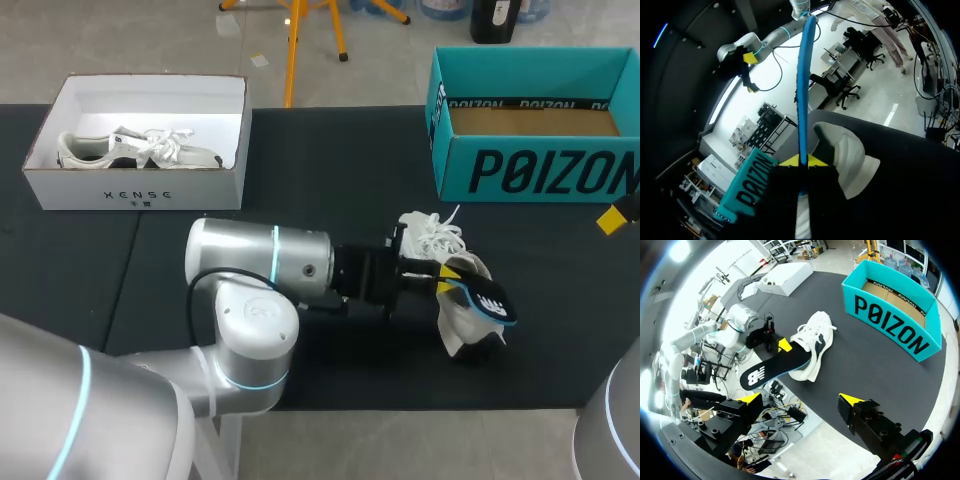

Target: Take the shoe out of the shoebox, open the shoe tongue, remove and reinsert the insole, then place the shoe into the shoebox

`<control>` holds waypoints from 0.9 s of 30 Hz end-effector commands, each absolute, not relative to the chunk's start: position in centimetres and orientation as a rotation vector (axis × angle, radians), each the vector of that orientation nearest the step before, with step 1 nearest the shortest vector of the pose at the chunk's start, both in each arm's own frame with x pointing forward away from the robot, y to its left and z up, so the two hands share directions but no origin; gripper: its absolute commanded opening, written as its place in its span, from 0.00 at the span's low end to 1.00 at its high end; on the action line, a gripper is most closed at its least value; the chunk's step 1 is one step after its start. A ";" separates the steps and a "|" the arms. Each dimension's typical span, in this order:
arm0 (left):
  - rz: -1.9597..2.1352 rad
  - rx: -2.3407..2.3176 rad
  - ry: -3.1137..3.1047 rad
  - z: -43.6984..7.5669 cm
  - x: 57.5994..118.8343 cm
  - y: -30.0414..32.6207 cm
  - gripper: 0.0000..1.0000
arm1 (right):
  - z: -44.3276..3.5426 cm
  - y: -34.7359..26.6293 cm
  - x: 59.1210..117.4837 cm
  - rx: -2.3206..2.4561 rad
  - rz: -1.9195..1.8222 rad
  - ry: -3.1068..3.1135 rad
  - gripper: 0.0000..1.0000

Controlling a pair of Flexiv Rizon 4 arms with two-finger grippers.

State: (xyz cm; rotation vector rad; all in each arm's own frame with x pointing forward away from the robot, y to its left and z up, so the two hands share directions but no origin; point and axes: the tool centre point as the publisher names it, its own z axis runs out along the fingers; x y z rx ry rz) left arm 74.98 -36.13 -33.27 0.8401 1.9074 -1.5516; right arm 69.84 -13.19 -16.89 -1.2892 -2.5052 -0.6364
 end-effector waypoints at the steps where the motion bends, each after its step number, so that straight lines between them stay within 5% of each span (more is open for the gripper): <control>1: -1.496 0.862 1.947 -33.2 75.5 -36.6 0.00 | -16.9 -13.2 69.9 -1.289 -0.632 -2.505 1.00; 6: -1.453 0.892 1.995 -34.1 75.3 -36.5 0.00 | -16.9 -13.2 69.9 -1.289 -0.632 -2.505 1.00; 7: -1.466 0.886 1.992 -33.9 75.1 -36.6 0.16 | -16.9 -13.2 69.9 -1.289 -0.632 -2.505 1.00; 8: -1.465 0.888 1.992 -33.8 75.0 -36.6 0.73 | -16.9 -13.2 69.9 -1.289 -0.632 -2.505 1.00; 9: -1.479 0.893 1.979 -33.6 74.8 -36.7 1.00 | -16.9 -13.2 69.9 -1.289 -0.632 -2.505 1.00; 24: -1.526 0.909 1.944 -33.0 73.4 -38.1 1.00 | -16.9 -13.2 69.9 -1.289 -0.632 -2.505 1.00; 26: -1.536 0.910 1.927 -32.9 73.5 -38.4 0.83 | -16.9 -13.2 69.9 -1.289 -0.632 -2.505 1.00; 27: -1.536 0.913 1.925 -32.8 73.5 -38.5 0.53 | -16.9 -13.2 69.9 -1.289 -0.632 -2.505 1.00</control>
